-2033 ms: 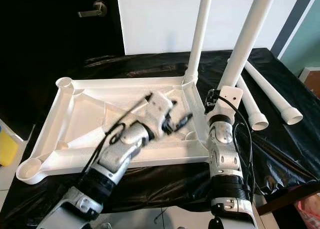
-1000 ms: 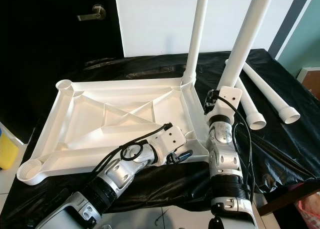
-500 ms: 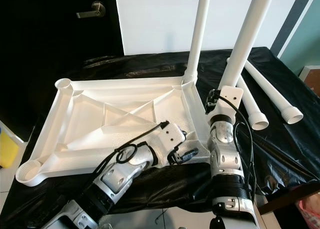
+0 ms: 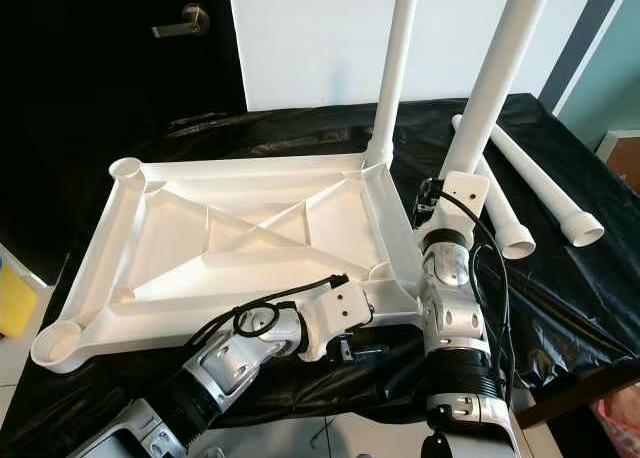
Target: Building children table
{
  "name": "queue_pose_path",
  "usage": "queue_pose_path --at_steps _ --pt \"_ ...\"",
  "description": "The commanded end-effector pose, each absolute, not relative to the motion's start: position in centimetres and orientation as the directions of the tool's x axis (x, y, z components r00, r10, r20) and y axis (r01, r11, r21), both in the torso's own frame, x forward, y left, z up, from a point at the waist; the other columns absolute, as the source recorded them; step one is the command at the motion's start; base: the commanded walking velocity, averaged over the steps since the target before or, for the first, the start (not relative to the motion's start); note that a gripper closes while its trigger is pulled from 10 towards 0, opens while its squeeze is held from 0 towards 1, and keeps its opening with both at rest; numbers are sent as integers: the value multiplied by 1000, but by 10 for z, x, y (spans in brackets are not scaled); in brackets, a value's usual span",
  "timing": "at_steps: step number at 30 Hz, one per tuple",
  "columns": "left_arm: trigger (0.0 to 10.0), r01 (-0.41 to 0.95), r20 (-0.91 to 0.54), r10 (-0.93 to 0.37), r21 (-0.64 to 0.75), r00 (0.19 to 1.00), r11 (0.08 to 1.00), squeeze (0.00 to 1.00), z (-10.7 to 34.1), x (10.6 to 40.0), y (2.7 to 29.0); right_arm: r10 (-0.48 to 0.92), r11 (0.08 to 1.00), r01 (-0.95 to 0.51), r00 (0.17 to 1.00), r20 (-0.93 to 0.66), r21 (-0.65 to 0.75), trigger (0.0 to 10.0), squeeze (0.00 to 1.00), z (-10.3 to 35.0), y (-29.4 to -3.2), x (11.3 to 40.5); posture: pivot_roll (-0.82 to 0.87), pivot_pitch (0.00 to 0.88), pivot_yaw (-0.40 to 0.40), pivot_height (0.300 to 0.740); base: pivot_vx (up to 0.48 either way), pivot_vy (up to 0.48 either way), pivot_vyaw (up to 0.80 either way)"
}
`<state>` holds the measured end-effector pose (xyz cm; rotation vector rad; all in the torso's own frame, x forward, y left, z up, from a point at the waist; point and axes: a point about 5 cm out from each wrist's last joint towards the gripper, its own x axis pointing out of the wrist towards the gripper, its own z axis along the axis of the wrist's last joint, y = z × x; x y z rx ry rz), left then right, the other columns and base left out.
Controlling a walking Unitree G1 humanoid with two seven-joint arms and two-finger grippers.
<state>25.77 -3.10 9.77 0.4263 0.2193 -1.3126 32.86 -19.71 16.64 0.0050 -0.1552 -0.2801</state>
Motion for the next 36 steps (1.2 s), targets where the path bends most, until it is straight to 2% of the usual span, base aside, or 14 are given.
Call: queue_pose_path --at_steps 1,2,3,4,8,9,18,23,27,28,29,30,31,36 --pt "10000 925 -389 -843 224 372 305 0 97 267 -27 -280 960 279 945 171 33 10000 0 171 -198 329 -26 0 3 740 0 0 0" --pt "10000 918 -388 -835 229 390 323 0 98 270 -26 -281 959 280 944 171 33 10000 0 171 -198 329 -26 0 3 740 0 0 0" --pt "7490 915 -385 -833 231 398 330 0 100 272 -25 -282 959 281 944 171 33 10000 0 171 -198 329 -26 0 4 740 0 0 0" --pt "6745 913 -383 -832 233 402 334 0 101 274 -23 -283 959 281 944 172 33 10000 0 171 -198 329 -25 0 4 740 0 0 0" --pt "6745 913 -383 -832 233 402 334 0 101 274 -22 -283 959 281 944 172 33 10000 0 171 -198 329 -25 0 4 740 0 0 0" --pt "0 914 -389 -831 245 398 323 0 100 274 -20 -283 959 281 944 172 33 10000 0 171 -198 329 -25 0 4 740 0 0 0" --pt "0 915 -435 -818 313 376 254 0 98 277 -1 -278 961 276 945 172 33 10000 0 171 -197 330 -22 0 -1 740 0 0 0" --pt "0 902 -474 -788 365 393 230 0 98 288 20 -270 963 268 947 173 35 10000 0 172 -195 332 -20 0 -1 740 0 0 0" --pt "0 893 -486 -774 391 405 222 0 99 291 24 -264 964 262 949 173 35 10000 0 172 -194 332 -20 0 -1 740 0 0 0" --pt "2549 888 -488 -768 400 415 226 0 99 292 24 -261 965 259 950 174 34 10000 0 172 -193 332 -21 0 0 740 0 0 0" --pt "2549 888 -488 -768 400 415 226 0 99 292 24 -261 965 259 950 174 34 10000 0 172 -193 332 -21 0 0 740 0 0 0" --pt "3647 885 -491 -763 407 421 226 0 99 293 24 -258 966 256 951 174 33 10000 0 172 -193 332 -22 0 -1 740 0 0 0" --pt "10000 876 -494 -749 420 441 239 0 99 296 25 -252 968 251 952 171 33 10000 0 171 -192 332 -27 0 0 740 0 0 0" --pt "10000 864 -499 -732 437 464 250 0 99 300 28 -238 971 235 957 167 34 10000 0 170 -190 332 -26 0 -2 740 0 0 0"
